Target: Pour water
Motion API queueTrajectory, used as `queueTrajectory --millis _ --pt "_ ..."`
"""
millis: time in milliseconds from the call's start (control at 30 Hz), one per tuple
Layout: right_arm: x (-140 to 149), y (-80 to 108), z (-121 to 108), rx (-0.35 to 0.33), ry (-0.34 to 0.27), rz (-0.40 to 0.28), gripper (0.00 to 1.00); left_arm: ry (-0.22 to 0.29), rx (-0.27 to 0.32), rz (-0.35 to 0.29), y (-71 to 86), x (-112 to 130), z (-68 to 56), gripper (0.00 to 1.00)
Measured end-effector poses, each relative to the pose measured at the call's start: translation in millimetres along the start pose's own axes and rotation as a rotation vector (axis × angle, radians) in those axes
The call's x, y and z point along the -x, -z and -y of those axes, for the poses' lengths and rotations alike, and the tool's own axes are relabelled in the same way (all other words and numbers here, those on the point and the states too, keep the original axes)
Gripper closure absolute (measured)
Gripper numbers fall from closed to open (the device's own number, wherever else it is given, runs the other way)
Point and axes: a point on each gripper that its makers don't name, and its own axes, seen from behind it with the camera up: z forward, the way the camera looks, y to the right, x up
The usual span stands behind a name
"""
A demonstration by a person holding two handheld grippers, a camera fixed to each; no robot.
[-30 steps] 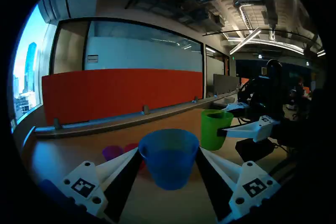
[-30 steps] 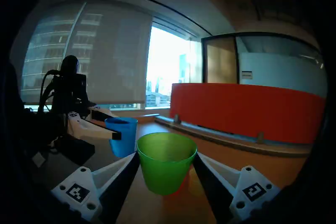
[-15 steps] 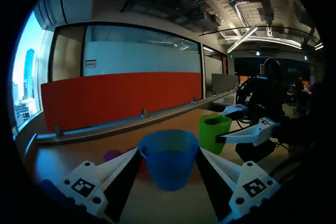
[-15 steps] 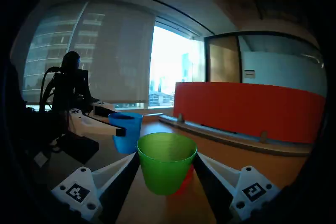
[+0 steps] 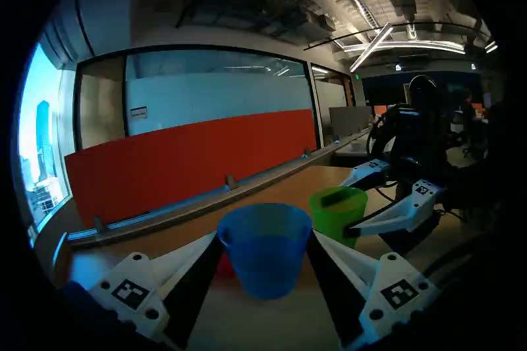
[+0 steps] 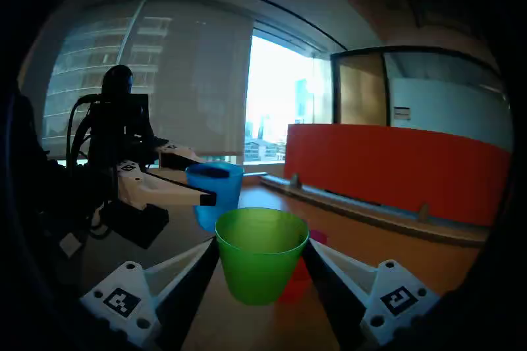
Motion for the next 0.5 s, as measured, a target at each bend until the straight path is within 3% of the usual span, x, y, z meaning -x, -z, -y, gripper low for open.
queueTrajectory --millis 500 --pt "15 -5.0 25 -0.066 -0.001 0.039 0.09 -0.177 -0.017 -0.009 -1.8 -11 -11.8 0.14"
